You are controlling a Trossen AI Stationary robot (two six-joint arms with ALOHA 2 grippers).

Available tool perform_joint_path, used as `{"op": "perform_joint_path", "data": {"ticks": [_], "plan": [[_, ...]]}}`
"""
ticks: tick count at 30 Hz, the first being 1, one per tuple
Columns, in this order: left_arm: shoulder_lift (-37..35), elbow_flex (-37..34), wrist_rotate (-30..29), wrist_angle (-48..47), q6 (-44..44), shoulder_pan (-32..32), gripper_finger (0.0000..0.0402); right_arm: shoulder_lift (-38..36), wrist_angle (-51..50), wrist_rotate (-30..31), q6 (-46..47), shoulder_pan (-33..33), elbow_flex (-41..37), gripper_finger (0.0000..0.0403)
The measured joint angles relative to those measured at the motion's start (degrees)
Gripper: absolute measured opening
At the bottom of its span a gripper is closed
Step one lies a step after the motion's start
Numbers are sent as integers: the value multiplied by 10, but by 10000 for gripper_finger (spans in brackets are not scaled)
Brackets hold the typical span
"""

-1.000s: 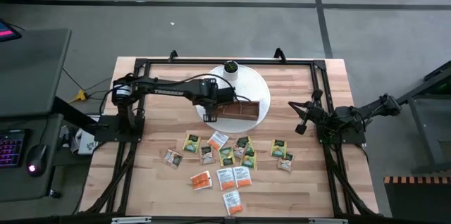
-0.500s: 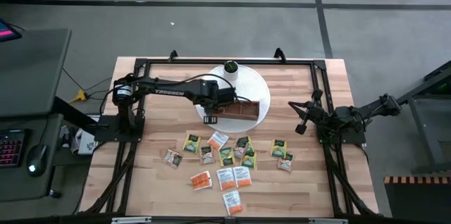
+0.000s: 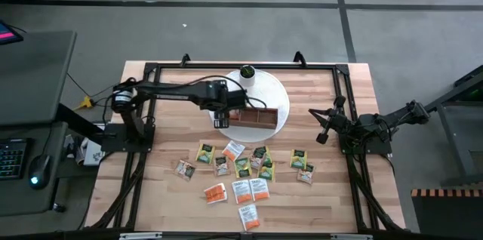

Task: Pick & Place Tea
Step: Put the white tea bag into the left section of the wooden organizer

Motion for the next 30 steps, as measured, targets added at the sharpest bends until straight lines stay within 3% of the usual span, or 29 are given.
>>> {"op": "perform_joint_path", "data": {"ticks": [3,8,10,16,24,26,30], "plan": [[-29,1,39,-2,-66,0,201,0,0,0,0,0,0,12],[-89,-23,189,34,-185,0,201,0,0,0,0,0,0,12],[-119,-60,242,42,-213,0,201,0,0,0,0,0,0,12],[-200,-208,330,204,-311,-4,202,3,0,-2,0,0,0,12],[-244,-410,405,432,-475,-4,202,6,0,-2,0,0,0,12],[-239,-436,406,499,-509,-4,202,9,0,-2,0,0,0,12],[-219,-463,395,542,-556,-9,202,16,0,-1,0,0,0,12]]}}
